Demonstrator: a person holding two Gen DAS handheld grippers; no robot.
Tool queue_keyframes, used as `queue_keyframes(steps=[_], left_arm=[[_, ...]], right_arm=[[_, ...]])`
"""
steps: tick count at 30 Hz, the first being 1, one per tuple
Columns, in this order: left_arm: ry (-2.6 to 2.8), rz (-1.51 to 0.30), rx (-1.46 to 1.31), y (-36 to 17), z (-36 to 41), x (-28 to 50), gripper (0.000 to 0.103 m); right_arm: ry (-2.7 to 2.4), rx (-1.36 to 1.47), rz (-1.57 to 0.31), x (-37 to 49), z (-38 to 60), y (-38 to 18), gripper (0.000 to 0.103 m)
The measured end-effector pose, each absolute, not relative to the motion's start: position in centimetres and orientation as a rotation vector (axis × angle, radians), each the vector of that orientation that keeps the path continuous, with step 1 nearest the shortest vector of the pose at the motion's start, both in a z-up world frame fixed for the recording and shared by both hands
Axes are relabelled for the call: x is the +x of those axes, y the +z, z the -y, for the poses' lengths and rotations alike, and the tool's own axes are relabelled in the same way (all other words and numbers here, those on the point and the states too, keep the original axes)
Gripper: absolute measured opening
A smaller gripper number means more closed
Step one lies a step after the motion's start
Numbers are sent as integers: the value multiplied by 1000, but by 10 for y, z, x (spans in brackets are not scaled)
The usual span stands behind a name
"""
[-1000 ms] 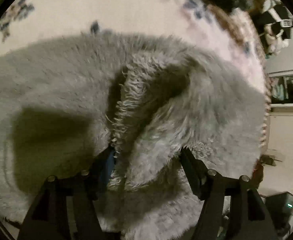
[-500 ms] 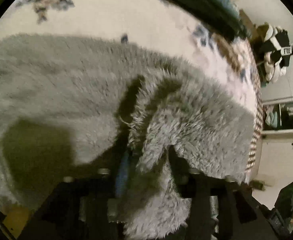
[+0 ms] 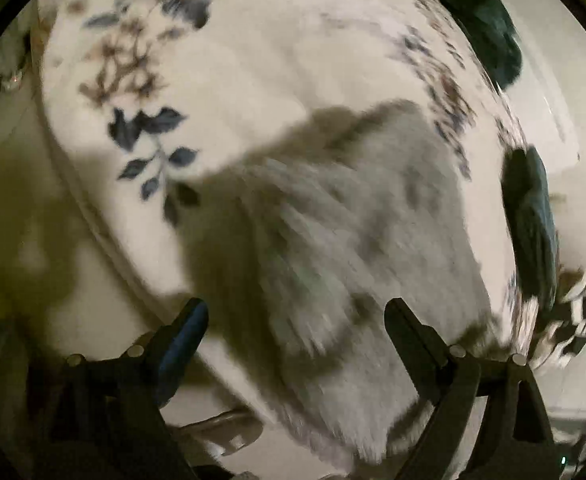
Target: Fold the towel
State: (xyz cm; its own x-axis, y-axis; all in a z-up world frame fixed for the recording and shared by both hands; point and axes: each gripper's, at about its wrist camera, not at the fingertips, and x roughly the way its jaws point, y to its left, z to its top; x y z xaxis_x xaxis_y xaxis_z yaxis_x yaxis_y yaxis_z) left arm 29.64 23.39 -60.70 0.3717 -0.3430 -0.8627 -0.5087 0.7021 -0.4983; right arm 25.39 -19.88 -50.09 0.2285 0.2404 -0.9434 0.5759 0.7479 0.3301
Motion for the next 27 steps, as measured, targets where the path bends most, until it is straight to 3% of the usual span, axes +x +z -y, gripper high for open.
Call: queue_keyframes(steps=[4, 5, 6, 7, 10, 18, 23, 27], left_arm=[[155, -1160, -910, -622, -235, 313, 88], [151, -1136, -890, -617, -230, 316, 80], [148, -1119, -859, -612, -227, 319, 31], [149, -1119, -810, -604, -220, 323, 20], [153, -1048, -744, -578, -208, 318, 14], [-68, -836, -565, -440, -130, 299, 13], [-346, -836, -429, -384, 4, 297, 13], [-546, -895, -291, -390, 124, 281, 13]], right_arm=[[-221, 726, -1364, 273, 178, -500, 99], [-212, 728, -1368, 276, 174, -500, 99], [-204, 727, -1370, 278, 171, -501, 99], [-196, 723, -1373, 280, 168, -502, 99], [-181, 705, -1379, 283, 163, -504, 99], [-186, 772, -1391, 257, 206, -513, 99], [-265, 840, -1362, 226, 264, -509, 99], [-362, 897, -1318, 191, 319, -503, 99]])
